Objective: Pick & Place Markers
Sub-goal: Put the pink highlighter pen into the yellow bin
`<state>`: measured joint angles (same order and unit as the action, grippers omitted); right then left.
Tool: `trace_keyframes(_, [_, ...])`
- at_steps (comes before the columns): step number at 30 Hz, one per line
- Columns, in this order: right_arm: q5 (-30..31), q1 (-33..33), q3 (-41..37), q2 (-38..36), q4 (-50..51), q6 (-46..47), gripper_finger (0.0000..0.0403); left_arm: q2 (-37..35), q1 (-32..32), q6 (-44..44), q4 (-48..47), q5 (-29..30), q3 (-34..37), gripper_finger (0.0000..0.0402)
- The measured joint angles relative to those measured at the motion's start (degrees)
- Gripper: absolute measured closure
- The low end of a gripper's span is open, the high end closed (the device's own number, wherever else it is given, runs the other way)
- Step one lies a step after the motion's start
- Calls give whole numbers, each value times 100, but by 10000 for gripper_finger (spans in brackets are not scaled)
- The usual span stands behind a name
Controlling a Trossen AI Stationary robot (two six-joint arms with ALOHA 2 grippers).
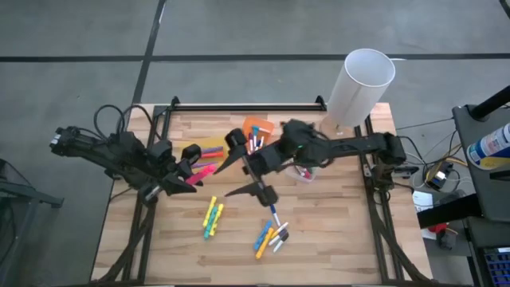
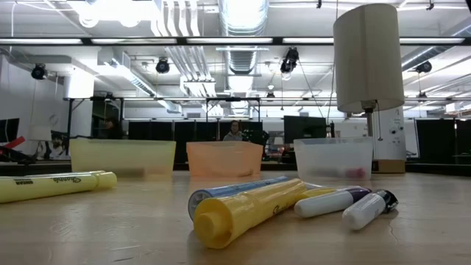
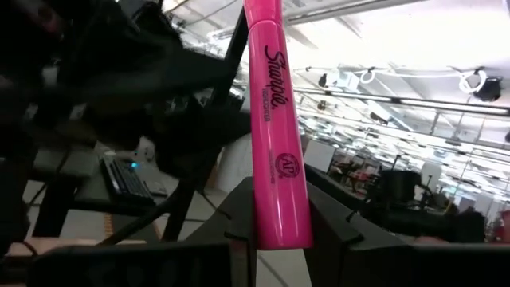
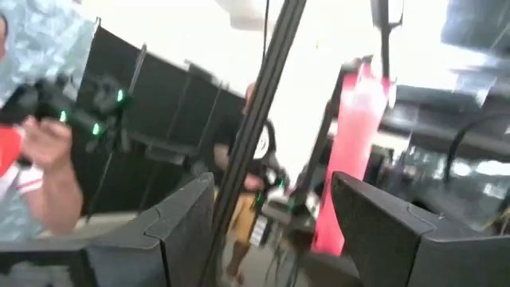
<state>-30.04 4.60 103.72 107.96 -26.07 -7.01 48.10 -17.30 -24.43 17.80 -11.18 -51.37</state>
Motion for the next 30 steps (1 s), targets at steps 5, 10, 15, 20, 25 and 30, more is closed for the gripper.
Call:
trace_keyframes(5, [275,-26,-31,102,125,171,164,96,-2,83,-6,15,-3,340])
trace_keyframes(10, [598,-11,-5,39,-65,229,170,230,-2,188,34,80,-7,340])
trace_keyframes(15, [610,4,-22,79,2,258,177,310,-2,268,2,282,0,340])
trace_keyframes(20, [621,13,16,52,-125,378,179,396,-2,385,-34,379,0,340])
trace_keyframes(25, [619,12,7,75,-75,398,179,414,5,397,-37,537,2,340])
trace_keyframes(30, [565,43,9,75,-116,398,199,417,4,486,-71,633,2,340])
